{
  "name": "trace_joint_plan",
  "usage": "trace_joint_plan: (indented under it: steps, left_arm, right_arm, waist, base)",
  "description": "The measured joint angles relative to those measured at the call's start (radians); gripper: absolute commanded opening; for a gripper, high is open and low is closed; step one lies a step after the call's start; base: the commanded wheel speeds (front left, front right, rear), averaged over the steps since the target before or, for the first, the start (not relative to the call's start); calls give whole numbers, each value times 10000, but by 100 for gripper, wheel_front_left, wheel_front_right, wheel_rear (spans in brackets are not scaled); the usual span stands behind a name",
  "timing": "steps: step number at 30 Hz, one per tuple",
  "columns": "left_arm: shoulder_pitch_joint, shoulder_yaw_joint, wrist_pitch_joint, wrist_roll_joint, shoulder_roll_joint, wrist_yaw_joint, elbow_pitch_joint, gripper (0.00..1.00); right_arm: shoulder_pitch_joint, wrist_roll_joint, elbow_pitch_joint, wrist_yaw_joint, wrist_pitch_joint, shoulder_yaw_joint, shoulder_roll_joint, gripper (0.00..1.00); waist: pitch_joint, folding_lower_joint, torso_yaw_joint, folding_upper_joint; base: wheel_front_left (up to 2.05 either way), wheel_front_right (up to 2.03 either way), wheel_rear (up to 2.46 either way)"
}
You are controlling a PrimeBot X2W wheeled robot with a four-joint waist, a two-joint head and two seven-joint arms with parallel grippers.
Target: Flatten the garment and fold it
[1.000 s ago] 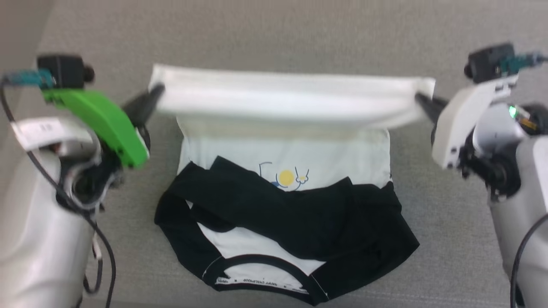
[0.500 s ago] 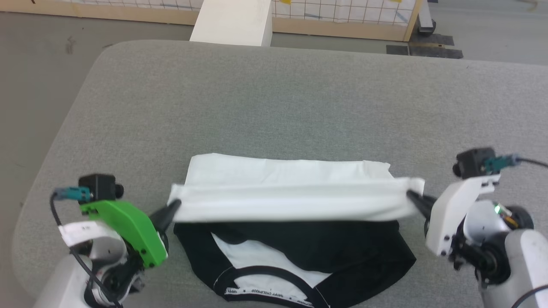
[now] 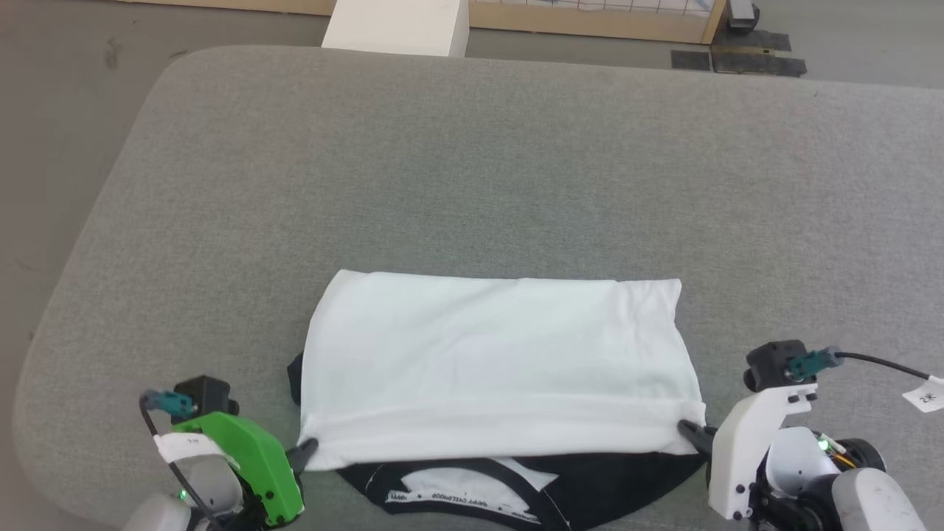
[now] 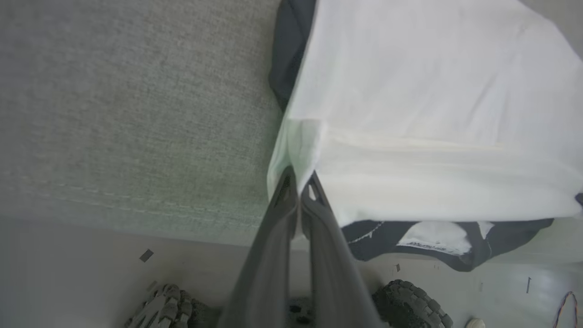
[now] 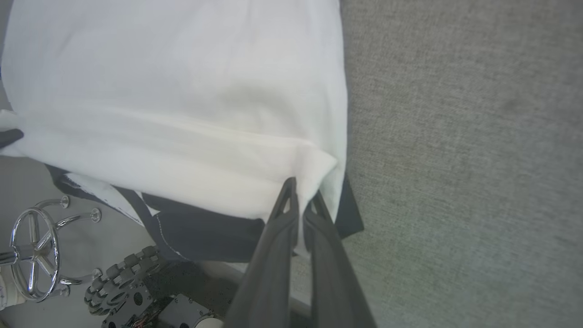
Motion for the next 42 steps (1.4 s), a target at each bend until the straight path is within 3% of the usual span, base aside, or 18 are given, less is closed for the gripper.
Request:
trace_joint_plan:
  steps: [5, 6, 7, 8, 9, 10, 16, 21, 23, 26, 33, 36, 42]
  left_arm:
    - [-40, -151, -4, 6, -128, -6, 673, 0]
    - [-70, -167, 0, 6, -130, -6, 775, 6]
    - [-94, -167, 0, 8, -132, -2, 846, 47]
    - [-126, -171, 48, 13, -132, 2, 924, 100]
    - [-135, -173, 98, 19, -130, 61, 949, 100]
    - [-135, -163, 169, 19, -125, 136, 966, 100]
    - [-104, -105, 953, 38, 445, 642, 892, 100]
    - [-18, 309, 1267, 27, 1072, 1158, 136, 100]
    - [-33, 754, 539, 63, 1145, 1197, -462, 100]
    - [-152, 1296, -1476, 633, 1212, 907, -1248, 100]
    - [-599, 1651, -6589, 2951, 1012, 629, -2019, 100]
    - [-731, 1567, -7325, 3827, 637, 573, -2197, 100]
    - [-737, 2462, -7400, 5239, -683, 405, -3382, 100]
  right_arm:
    - [3, -17, 230, -2, -67, 182, 65, 0]
    - [18, -17, 244, -2, -59, 242, 36, 0]
    - [41, -17, 242, -2, -56, 265, 25, 0]
    - [90, -10, 226, -2, -61, 259, 21, 13]
    - [178, 10, 186, -2, -58, 301, -19, 70]
    - [284, 40, 127, -2, -27, 324, -61, 100]
    - [1027, 407, -671, -2, 121, 0, -359, 100]
    - [1363, 761, -1613, -2, 426, -959, -437, 100]
    - [1330, 840, -1992, -2, 531, -1404, -343, 100]
    - [1072, 826, -2165, -2, 800, -1645, -240, 100]
    - [-315, 997, -1459, -2, 890, -951, -715, 100]
    - [-802, 1239, -892, -4, 811, -504, -1095, 100]
    - [-1383, 1879, -63, -4, 802, 614, -1733, 100]
  waist:
    - [31, 1, -87, 0]
    - [15, 0, -95, 0]
    - [0, 0, -100, 0]
    - [-29, 0, -105, 0]
    - [-72, 0, -106, 0]
    - [-126, 0, -106, 0]
    - [-536, 0, -99, 0]
    - [-872, 0, -72, 0]
    - [-920, 1, -44, 0]
    - [-840, 0, -30, 0]
    - [-357, 1, 56, 0]
    - [-73, 1, 147, 0]
    - [522, 1, 337, 0]
  base:
    - [0, 0, 0]
    - [0, 0, 0]
    - [0, 0, 0]
    - [0, 0, 0]
    - [0, 0, 0]
    - [0, 0, 0]
    - [0, 0, 0]
    - [0, 0, 0]
    - [0, 0, 0]
    - [0, 0, 0]
    - [0, 0, 0]
    - [0, 0, 0]
    - [0, 0, 0]
